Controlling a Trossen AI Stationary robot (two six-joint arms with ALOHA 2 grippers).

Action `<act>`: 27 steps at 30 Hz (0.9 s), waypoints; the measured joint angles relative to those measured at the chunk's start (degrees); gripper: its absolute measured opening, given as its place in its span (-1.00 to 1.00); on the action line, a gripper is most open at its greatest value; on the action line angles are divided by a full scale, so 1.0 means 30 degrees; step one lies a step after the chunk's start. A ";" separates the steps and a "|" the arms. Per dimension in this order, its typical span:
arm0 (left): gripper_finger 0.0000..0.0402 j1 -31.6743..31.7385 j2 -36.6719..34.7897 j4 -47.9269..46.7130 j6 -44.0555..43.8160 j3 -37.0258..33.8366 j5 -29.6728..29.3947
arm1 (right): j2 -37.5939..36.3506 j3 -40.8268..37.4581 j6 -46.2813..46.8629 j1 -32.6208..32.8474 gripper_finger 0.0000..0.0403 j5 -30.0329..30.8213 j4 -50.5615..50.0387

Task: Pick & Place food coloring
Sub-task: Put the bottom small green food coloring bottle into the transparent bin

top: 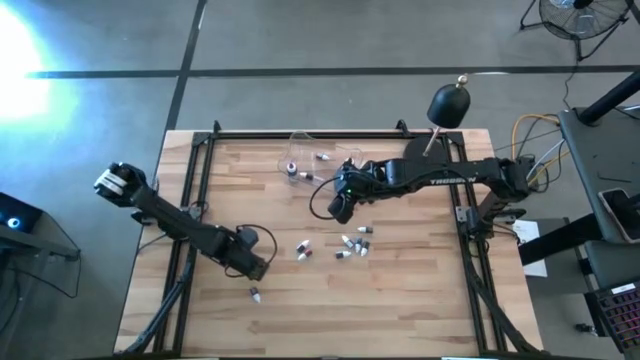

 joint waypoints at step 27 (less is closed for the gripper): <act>-0.88 0.5175 -0.0690 0.2084 0.9326 0.1223 -0.2533 | -0.3987 0.0073 0.4528 0.3430 0.13 0.5647 -0.1685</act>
